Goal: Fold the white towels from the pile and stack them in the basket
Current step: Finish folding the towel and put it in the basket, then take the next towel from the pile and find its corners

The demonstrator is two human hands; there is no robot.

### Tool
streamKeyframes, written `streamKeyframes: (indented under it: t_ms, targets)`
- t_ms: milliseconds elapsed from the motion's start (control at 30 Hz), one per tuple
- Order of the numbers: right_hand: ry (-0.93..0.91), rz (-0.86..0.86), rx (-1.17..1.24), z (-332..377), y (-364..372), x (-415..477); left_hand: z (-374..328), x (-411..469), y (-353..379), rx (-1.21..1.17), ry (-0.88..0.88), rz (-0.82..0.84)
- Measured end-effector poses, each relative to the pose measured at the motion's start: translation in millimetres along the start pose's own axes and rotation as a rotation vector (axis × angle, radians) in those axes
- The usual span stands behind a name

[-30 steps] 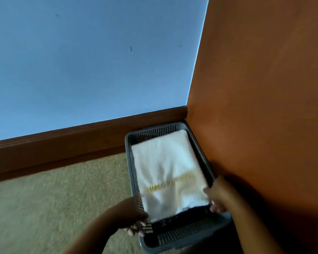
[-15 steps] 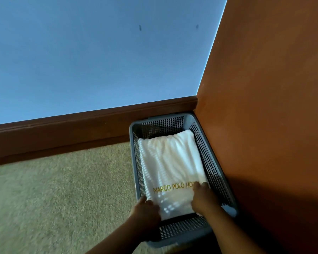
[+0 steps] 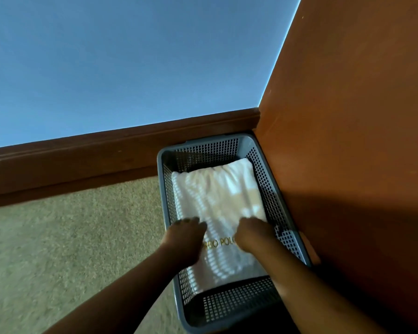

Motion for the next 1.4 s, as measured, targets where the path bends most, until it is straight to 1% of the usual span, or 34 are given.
streamKeyframes:
  t_ms: [67,100,133,167,200,267,333,367,500,633,733,833,900,1000,1067,1100,1167,1200,1233,1267,1333,1400]
  targets:
    - [-0.153,-0.329,0.139,12.1,-16.1,18.7,10.6,20.6,-6.8,0.018,-0.061,-0.052]
    - [-0.239,-0.470,0.173,16.6,-23.0,32.3,16.0,32.1,-9.9,0.044,-0.088,-0.036]
    - [-0.303,-0.518,0.169,20.9,-28.4,47.4,22.1,43.1,-12.8,0.062,-0.108,-0.004]
    - [-0.341,-0.489,0.146,23.6,-31.4,62.4,28.7,53.5,-14.3,0.064,-0.117,0.035]
    - [-0.360,-0.415,0.120,24.4,-32.4,78.5,35.2,63.6,-14.3,0.056,-0.111,0.074]
    - [-0.344,-0.222,0.068,18.0,-21.9,108.7,46.3,81.3,-10.6,0.046,-0.092,0.158]
    - [-0.315,-0.135,0.063,8.2,-8.1,127.1,52.8,97.0,-4.8,0.010,-0.112,0.219]
    - [-0.308,-0.132,0.088,7.1,-2.4,133.5,55.6,104.7,-3.4,-0.027,-0.135,0.229]
    - [-0.298,-0.208,0.116,10.2,4.4,139.1,55.9,122.6,-2.4,-0.169,-0.238,0.193]
    - [-0.284,-0.200,0.094,6.8,4.6,133.2,53.4,122.4,4.0,-0.145,-0.272,0.235]
    - [-0.283,-0.169,0.083,-1.2,18.7,110.6,41.9,110.4,6.5,-0.051,-0.283,0.276]
    - [-0.247,-0.109,0.079,-18.1,47.2,75.3,16.2,78.3,18.9,0.004,-0.219,0.316]
    - [-0.213,-0.030,0.067,-30.2,62.8,48.3,-5.2,47.5,32.1,0.021,-0.154,0.324]
    - [-0.180,0.099,0.023,-47.3,74.7,10.2,-31.5,2.8,50.7,0.054,-0.096,0.381]
    - [-0.136,0.189,-0.077,-58.9,76.0,-15.4,-43.4,-20.3,56.2,0.132,-0.028,0.405]
    - [-0.109,0.216,-0.147,-62.9,75.8,-27.7,-48.4,-33.1,55.3,0.098,-0.008,0.405]
    - [-0.049,0.251,-0.235,-57.7,68.8,-54.2,-57.5,-59.9,42.8,0.073,0.107,0.421]
    - [-0.004,0.237,-0.253,-49.2,62.1,-68.7,-60.5,-77.5,31.3,0.075,0.157,0.456]
    - [0.050,0.210,-0.266,-39.7,56.5,-82.3,-59.9,-94.3,24.0,0.031,0.168,0.466]
    - [0.095,0.182,-0.280,-29.3,49.7,-95.3,-54.6,-111.4,19.0,-0.008,0.196,0.434]
    - [0.142,0.064,-0.233,-10.3,42.7,-115.3,-27.7,-147.7,17.8,-0.174,0.212,0.229]
    - [0.092,-0.103,-0.137,12.0,38.3,-131.5,13.4,-195.7,20.5,-0.413,0.096,0.025]
Point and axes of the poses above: each hand's wrist, its own x-axis towards the middle knuckle, its own y-axis out of the palm, z = x × y, the point moved 1 cm from there along x, towards the middle knuckle, and after that the axes turned 1 degree about x, right-handed, at the moved point
